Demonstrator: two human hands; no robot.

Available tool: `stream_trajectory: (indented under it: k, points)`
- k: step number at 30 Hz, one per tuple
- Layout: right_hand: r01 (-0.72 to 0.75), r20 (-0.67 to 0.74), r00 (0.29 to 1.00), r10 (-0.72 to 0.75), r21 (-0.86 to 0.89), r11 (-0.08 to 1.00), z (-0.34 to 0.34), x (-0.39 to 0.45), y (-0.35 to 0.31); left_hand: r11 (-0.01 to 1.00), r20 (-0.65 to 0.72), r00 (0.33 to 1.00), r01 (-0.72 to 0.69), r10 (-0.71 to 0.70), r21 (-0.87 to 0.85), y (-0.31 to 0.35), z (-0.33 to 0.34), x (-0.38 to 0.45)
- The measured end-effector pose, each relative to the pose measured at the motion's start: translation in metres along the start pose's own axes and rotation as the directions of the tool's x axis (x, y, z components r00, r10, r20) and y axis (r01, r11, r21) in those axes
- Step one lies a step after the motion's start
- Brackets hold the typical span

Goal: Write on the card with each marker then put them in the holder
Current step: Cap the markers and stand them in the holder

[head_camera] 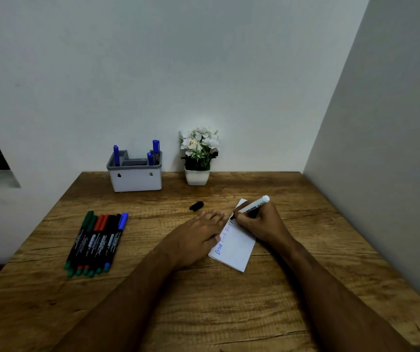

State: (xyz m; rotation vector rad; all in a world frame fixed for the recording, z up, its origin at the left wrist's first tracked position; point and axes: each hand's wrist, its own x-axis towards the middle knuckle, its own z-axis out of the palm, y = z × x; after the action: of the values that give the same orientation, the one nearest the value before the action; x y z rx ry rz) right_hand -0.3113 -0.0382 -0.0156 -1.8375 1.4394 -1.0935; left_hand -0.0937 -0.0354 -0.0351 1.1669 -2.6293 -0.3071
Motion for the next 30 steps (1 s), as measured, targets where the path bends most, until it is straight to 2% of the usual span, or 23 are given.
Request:
stream_trajectory:
  k: [13, 30]
  points:
    - [0.009, -0.05, 0.999, -0.011, -0.038, 0.999, 0.0009, 0.0029, 0.0022, 1.0, -0.001, 1.0, -0.005, 0.005, -0.019, -0.0035, 0.0033, 0.0016]
    - [-0.051, -0.136, 0.989, 0.051, 0.011, 0.999, 0.0016, 0.0044, 0.0047, 1.0, 0.007, 1.0, -0.006, 0.006, 0.005, -0.0021, 0.0023, 0.0007]
